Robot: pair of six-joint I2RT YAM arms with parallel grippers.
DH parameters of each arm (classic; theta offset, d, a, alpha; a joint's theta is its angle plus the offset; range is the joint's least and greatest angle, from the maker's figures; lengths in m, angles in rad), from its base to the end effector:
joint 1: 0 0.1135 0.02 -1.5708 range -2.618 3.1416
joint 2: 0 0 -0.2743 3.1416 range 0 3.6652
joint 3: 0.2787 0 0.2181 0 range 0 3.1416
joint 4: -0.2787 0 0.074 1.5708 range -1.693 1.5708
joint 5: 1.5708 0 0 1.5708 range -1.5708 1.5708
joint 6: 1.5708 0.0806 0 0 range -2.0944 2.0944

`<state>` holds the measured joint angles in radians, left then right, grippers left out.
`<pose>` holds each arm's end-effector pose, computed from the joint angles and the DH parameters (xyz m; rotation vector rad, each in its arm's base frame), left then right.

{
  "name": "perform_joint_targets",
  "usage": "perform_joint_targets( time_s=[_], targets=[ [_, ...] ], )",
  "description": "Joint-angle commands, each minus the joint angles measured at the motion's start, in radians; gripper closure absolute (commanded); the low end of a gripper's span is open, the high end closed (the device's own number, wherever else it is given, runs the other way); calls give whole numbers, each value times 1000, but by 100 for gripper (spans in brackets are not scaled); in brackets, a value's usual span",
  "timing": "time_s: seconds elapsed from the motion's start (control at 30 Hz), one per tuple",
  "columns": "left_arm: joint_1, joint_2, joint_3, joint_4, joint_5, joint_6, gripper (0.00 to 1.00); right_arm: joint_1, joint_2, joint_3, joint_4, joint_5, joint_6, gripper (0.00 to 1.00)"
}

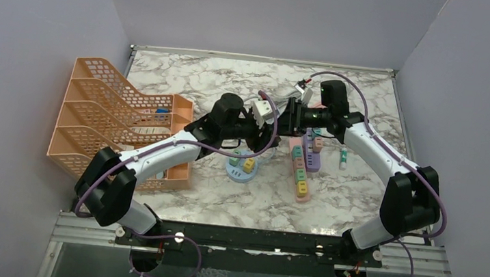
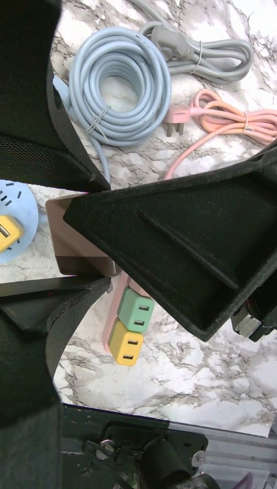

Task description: Insert the plug

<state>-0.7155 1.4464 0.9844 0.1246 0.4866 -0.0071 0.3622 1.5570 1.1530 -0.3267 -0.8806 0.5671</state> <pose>0.2300 -0.2498 0.2978 0.9996 1.7124 -0.9428 0.2828 0.1736 0.2769 -0.2533 2.4044 1.4700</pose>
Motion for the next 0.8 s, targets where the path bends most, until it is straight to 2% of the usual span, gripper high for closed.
perform_joint_targets(
  time_s=[0.0, 0.2, 0.27, 0.33, 0.47, 0.5, 0.53, 0.67, 0.77],
  targets=[
    [-6, -36, -18, 77, 11, 26, 68, 7, -5, 20, -66, 7, -56, 54],
    [-9, -48, -24, 73, -6, 34, 68, 7, -19, 20, -144, -20, -133, 52],
    [-9, -50, -24, 69, -5, 38, 68, 7, -17, 20, -163, -37, -150, 55],
    [-9, -52, -25, 68, -3, 42, 68, 7, -6, 25, -181, -65, -163, 65],
    [-9, -54, -22, 62, -17, 39, 65, 7, 6, 33, -183, -104, -177, 92],
    [-9, -55, -17, 54, -24, 33, 62, 7, 0, 32, -169, -99, -179, 98],
    [-9, -58, -9, 40, -36, 17, 57, 7, -7, 33, -155, -90, -186, 99],
    [-5, -87, 25, -47, -62, 1, 36, 7, -32, 42, -64, -69, -231, 99],
    [15, -158, 8, -50, -51, -18, 20, 7, -57, 38, 34, -110, -238, 99]
  ],
)
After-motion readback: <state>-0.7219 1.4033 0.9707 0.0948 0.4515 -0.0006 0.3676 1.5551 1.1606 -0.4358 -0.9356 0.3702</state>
